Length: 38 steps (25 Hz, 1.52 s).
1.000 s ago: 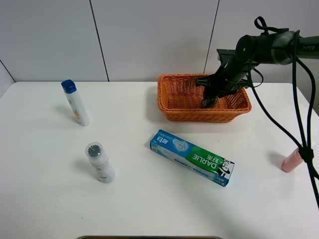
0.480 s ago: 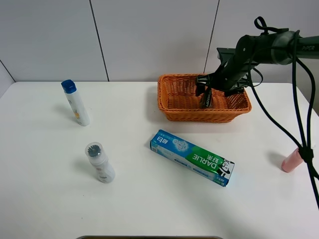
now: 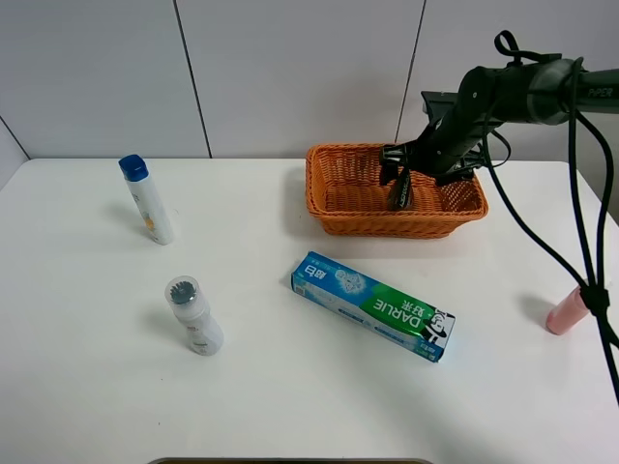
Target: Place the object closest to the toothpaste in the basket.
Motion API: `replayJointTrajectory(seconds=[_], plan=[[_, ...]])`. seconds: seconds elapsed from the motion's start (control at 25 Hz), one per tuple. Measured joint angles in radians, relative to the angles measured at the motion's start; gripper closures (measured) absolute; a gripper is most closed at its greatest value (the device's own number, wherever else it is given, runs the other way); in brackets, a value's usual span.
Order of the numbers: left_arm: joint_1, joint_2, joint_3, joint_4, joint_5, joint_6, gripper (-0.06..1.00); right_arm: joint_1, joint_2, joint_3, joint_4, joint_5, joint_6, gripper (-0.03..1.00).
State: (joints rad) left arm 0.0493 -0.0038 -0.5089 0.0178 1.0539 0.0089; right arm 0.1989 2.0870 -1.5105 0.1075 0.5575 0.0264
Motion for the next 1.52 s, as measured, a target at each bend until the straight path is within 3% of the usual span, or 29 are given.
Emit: replayJointTrajectory(seconds=[1.04,1.52], plan=[[0.0,0.0,0.0,0.0,0.0,0.0,0.0,0.0,-0.462,0.0,-0.028,0.057,0.045,-0.02],[0.0,0.0,0.0,0.0,0.0,0.0,0.0,0.0,-0.72,0.0,-0.078,0.22,0.044,-0.02]])
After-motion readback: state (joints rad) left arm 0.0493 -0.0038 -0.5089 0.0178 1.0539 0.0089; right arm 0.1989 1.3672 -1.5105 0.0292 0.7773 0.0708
